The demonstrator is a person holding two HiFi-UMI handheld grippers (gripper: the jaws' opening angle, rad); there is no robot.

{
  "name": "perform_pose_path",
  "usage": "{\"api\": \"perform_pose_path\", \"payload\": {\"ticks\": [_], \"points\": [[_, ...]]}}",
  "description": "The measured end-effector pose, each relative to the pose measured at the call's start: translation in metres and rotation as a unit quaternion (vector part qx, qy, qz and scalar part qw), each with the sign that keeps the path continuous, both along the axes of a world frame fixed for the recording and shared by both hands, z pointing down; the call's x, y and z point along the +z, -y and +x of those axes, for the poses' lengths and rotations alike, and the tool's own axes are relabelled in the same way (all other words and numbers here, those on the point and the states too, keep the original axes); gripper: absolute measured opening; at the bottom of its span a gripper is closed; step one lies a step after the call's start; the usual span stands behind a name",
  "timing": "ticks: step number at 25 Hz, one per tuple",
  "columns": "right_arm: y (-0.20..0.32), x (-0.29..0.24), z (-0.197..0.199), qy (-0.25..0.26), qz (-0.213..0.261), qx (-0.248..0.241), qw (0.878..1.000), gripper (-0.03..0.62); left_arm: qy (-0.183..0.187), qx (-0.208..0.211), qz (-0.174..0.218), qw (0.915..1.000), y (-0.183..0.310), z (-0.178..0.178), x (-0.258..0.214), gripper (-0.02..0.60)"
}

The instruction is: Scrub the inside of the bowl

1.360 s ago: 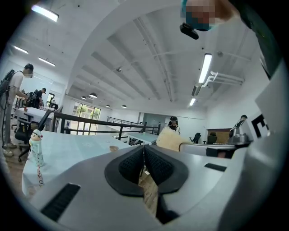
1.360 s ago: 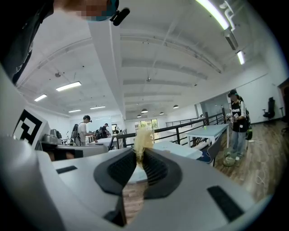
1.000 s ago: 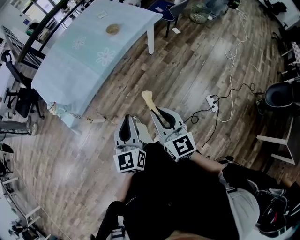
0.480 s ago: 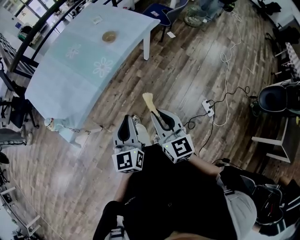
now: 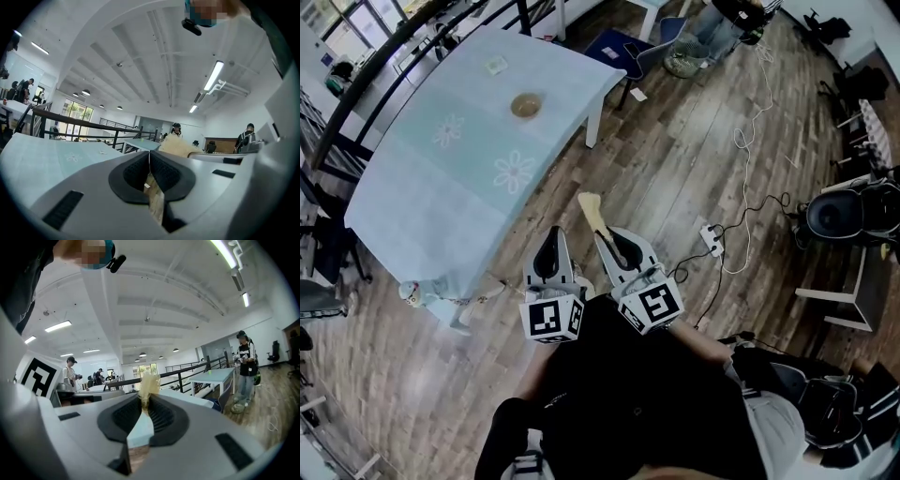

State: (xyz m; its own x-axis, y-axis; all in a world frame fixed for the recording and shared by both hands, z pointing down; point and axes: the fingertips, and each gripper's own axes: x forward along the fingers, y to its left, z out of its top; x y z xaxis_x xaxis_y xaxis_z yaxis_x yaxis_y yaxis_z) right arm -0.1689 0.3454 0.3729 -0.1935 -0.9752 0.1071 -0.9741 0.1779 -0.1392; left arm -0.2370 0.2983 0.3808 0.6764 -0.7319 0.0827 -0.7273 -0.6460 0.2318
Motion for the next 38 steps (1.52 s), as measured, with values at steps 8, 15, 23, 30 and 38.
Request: {"api": "perform_pose_path", "payload": {"ticks": [8,15,23,30,38], "points": [[0.049,0.023,-0.027,-0.026,-0.043,0.012,0.999,0.049,0.010,0.011,-0.005,0.9999,0.049,-0.025,0.008,0.017],[0.072,0.021,-0.031,-0.030,-0.041,0.012,0.999,0.049,0.010,0.005,-0.013,0.9999,0.069,-0.034,0.012,0.017],[0.105,0.027,-0.017,-0.030,-0.047,-0.002,0.998,0.049,0.012,-0.004,-0.023,0.9997,0.101,-0.014,0.021,0.017],[0.146,0.032,0.031,-0.023,-0.055,-0.006,0.998,0.049,0.018,-0.014,-0.029,0.9993,0.135,0.029,0.023,0.017],[0.208,0.036,0.091,-0.022,-0.059,-0.036,0.997,0.049,0.030,-0.053,-0.025,0.9978,0.192,0.079,0.022,0.017]]}}
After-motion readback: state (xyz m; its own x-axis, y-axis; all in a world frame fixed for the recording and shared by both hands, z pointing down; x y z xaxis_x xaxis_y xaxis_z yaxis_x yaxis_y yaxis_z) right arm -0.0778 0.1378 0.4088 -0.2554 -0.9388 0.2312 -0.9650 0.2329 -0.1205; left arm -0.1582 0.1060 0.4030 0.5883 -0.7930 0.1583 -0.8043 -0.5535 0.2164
